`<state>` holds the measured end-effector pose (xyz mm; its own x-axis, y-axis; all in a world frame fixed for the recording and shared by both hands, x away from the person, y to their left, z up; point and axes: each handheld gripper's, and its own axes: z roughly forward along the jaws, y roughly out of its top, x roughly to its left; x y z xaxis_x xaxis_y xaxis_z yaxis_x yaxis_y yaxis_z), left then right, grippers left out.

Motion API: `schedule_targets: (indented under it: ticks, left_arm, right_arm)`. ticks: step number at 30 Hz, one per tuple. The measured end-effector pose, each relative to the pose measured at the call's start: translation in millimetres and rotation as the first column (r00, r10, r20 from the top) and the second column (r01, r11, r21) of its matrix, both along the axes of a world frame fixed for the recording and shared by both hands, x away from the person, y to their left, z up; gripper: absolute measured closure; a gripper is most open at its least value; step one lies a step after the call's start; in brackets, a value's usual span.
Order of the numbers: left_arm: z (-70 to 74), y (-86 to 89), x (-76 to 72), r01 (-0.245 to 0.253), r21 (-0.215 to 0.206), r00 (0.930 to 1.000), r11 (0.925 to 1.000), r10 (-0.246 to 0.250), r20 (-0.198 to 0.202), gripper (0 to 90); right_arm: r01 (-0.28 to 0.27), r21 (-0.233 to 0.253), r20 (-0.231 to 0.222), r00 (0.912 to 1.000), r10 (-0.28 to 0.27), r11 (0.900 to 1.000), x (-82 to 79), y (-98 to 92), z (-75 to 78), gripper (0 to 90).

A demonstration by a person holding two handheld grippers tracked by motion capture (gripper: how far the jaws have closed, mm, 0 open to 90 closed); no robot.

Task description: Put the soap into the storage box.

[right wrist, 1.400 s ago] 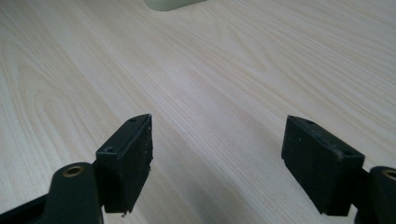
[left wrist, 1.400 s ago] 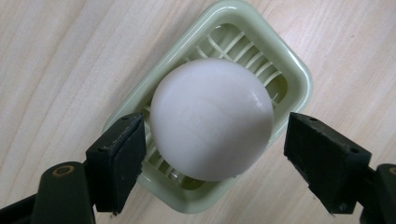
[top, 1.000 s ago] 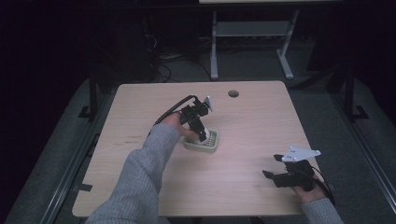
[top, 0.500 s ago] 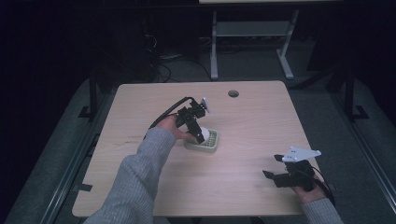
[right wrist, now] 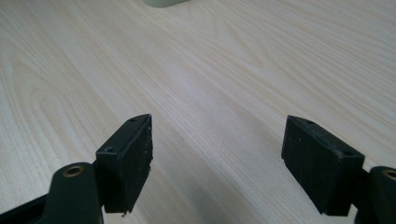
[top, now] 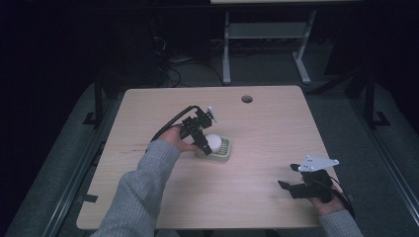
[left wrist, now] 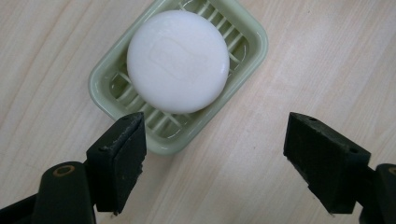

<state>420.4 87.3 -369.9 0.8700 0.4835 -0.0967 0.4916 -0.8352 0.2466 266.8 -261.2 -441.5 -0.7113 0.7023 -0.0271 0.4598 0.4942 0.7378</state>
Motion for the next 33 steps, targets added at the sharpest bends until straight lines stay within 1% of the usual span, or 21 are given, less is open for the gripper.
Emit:
schedule_targets:
  ticks: [3, 4, 9, 12, 20, 26, 28, 30, 33]
  left_arm:
    - [-0.5, 0.5, -3.7, 0.003, -0.003, 1.0000, 1.0000, -0.003, 0.001, 20.9]
    - [-0.3, 0.9, -4.5, 0.011, 0.001, 0.9999, 0.9999, -0.011, 0.003, 20.9]
    - [1.5, 3.5, -11.3, 0.010, -0.016, 0.9998, 0.9998, -0.010, 0.016, 20.9]
    - [1.6, 5.5, -15.2, 0.012, -0.017, 0.9997, 0.9998, -0.012, 0.022, 20.9]
    - [1.8, 9.3, -25.4, 0.029, -0.017, 0.9993, 0.9994, -0.029, 0.023, 21.1]
    - [-2.1, 15.1, -34.4, 0.026, -0.028, 0.9995, 0.9993, -0.025, 0.021, 21.3]
    - [-4.2, 17.7, -37.8, 0.021, -0.041, 0.9996, 0.9989, -0.020, 0.022, 21.3]
    - [-5.1, 19.9, -39.5, 0.030, -0.037, 0.9994, 0.9989, -0.029, 0.021, 21.3]
    - [-6.9, 22.8, -43.8, 0.026, -0.042, 0.9994, 0.9988, -0.025, 0.026, 21.3]
  right_arm:
    - [0.003, -0.001, 0.002, 1.0000, -0.003, 1.000, -0.1, 0.5, -0.1, 24.2]
    - [0.004, -0.001, 0.001, 1.0000, -0.004, 1.000, -0.1, 0.5, -0.1, 24.2]
    - [0.004, -0.004, 0.002, 1.0000, -0.004, 1.000, 0.1, 0.7, -0.2, 24.2]
    - [0.005, -0.007, -0.002, 1.0000, -0.005, 1.000, 0.2, 1.4, -0.4, 24.2]
    - [0.008, -0.018, 0.001, 1.0000, -0.008, 1.000, -0.2, 1.7, -0.3, 24.2]
    - [0.010, -0.019, 0.001, 0.9999, -0.010, 1.000, -0.4, 1.4, -1.0, 24.2]
    - [0.012, -0.018, 0.000, 0.9999, -0.012, 1.000, -0.4, 1.7, -0.9, 24.2]
    - [0.010, -0.018, 0.000, 0.9999, -0.010, 1.000, -0.5, 2.4, -0.8, 24.2]
    - [0.010, -0.022, 0.004, 0.9999, -0.010, 1.000, -0.6, 4.1, -0.7, 24.2]
